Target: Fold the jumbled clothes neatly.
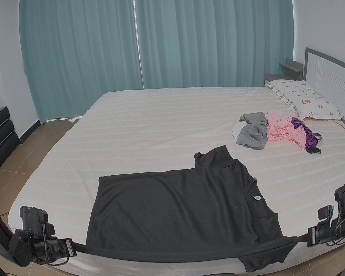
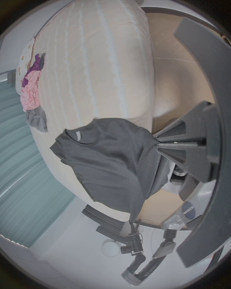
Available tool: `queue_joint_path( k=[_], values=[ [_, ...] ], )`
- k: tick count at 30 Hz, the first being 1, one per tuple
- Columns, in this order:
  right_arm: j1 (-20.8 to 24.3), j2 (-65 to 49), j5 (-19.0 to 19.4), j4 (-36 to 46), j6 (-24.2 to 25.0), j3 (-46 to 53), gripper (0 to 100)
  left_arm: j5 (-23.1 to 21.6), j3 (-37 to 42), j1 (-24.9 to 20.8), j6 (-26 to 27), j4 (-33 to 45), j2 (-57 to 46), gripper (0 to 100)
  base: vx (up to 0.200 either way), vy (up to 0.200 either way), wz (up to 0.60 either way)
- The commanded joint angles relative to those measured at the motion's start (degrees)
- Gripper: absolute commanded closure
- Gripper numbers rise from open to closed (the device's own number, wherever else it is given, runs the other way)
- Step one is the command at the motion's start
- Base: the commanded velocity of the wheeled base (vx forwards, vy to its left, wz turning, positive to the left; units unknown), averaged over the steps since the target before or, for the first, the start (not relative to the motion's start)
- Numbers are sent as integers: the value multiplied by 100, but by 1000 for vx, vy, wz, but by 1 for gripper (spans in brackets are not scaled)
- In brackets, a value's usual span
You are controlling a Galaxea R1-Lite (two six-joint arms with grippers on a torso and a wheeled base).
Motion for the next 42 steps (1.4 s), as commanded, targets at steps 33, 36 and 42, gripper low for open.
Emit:
queue_joint_path(
  k=[33, 36, 42],
  values=[
    [333, 1240, -58, 28, 808, -2241, 100, 75, -1803, -126, -484, 167, 939, 100, 0, 0, 0],
    [333, 1451, -129, 37, 870, -2452, 100, 75, -1962, -135, -484, 167, 1106, 100, 0, 0, 0],
    [333, 1900, -173, 45, 879, -2751, 100, 58, -2216, -144, -493, 158, 1466, 100, 0, 0, 0]
  ],
)
